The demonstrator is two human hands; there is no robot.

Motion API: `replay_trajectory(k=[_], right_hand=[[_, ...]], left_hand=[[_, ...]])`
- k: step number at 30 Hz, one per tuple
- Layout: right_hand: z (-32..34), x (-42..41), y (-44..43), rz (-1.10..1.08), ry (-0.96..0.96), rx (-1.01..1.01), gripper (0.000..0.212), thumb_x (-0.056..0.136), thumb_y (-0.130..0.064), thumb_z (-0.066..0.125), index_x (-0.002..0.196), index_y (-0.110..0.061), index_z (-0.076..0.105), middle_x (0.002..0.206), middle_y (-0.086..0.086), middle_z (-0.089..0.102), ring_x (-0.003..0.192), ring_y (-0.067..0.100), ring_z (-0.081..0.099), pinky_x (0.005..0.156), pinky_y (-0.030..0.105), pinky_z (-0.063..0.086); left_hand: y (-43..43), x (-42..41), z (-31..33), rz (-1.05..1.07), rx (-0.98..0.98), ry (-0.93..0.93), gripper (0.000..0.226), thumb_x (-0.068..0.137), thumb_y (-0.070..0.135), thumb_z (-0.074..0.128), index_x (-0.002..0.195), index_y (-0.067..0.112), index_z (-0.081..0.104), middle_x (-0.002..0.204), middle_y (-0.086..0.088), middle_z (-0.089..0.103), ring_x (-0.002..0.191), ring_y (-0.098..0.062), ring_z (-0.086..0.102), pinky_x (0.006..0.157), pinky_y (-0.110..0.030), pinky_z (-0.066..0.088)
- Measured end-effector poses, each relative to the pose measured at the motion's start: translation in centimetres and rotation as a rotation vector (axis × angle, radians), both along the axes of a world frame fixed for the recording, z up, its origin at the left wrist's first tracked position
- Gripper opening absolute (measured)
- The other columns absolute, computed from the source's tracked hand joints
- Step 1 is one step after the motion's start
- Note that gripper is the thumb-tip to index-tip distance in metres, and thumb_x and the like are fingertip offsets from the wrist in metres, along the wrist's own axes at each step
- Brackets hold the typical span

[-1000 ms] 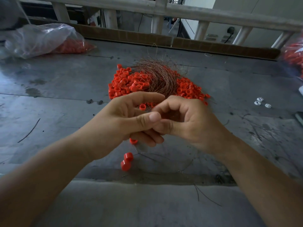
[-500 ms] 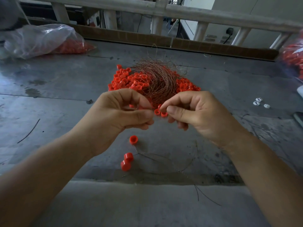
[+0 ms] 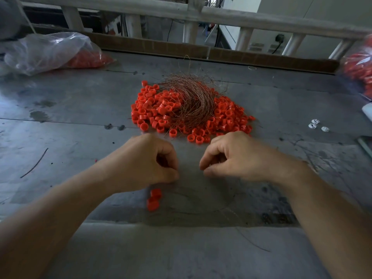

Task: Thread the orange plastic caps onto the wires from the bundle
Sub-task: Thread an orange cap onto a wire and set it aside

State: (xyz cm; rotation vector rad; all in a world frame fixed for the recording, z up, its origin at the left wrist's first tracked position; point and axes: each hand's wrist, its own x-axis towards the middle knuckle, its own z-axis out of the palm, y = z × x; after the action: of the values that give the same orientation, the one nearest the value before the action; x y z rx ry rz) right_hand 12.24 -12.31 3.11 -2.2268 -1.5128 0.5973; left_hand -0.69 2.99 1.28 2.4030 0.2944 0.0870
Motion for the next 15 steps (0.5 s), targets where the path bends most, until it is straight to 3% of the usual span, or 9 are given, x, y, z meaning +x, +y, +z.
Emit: replay_trajectory(k=[6, 10, 14, 15], right_hand=[[-0.6, -0.1, 0.3, 0.025, 0.05, -0.053, 0.011, 0.071, -0.027, 0.077, 0.077, -0.03, 0.068, 0.076, -0.01, 0.063, 0.072, -0.007, 0.056, 0.063, 0.008, 0.044], [-0.5, 0.0, 0.2, 0.032, 0.073, -0.063, 0.015, 0.067, -0.034, 0.078, 0.077, -0.031, 0.067, 0.075, -0.01, 0.062, 0.072, -0.006, 0.056, 0.061, 0.008, 0.044], [-0.1, 0.4, 0.1, -0.002, 0.111, 0.007, 0.028, 0.061, -0.052, 0.069, 0.078, -0.029, 0.068, 0.076, -0.011, 0.065, 0.073, -0.006, 0.058, 0.063, 0.007, 0.045], [0.0, 0.5, 0.0, -0.016, 0.12, 0.033, 0.032, 0.058, -0.055, 0.064, 0.077, -0.03, 0.068, 0.075, -0.012, 0.066, 0.072, -0.006, 0.058, 0.062, 0.007, 0.044]], left_hand=[[0.2, -0.2, 0.1, -0.05, 0.037, 0.036, 0.015, 0.055, 0.038, 0.077, 0.057, 0.031, 0.064, 0.068, 0.021, 0.062, 0.06, 0.005, 0.056, 0.056, -0.007, 0.041], [0.2, -0.2, 0.5, -0.042, -0.08, -0.02, 0.036, 0.049, 0.062, 0.064, 0.062, 0.028, 0.067, 0.059, 0.013, 0.064, 0.049, 0.002, 0.053, 0.048, -0.008, 0.038], [1.9, 0.1, 0.5, 0.198, -0.084, -0.146, 0.007, 0.066, 0.03, 0.069, 0.06, 0.027, 0.067, 0.06, 0.012, 0.064, 0.051, 0.005, 0.053, 0.047, -0.006, 0.038], [2.5, 0.2, 0.3, 0.28, -0.01, -0.197, 0.011, 0.069, 0.021, 0.069, 0.061, 0.028, 0.065, 0.059, 0.012, 0.063, 0.055, 0.005, 0.054, 0.05, -0.006, 0.038]])
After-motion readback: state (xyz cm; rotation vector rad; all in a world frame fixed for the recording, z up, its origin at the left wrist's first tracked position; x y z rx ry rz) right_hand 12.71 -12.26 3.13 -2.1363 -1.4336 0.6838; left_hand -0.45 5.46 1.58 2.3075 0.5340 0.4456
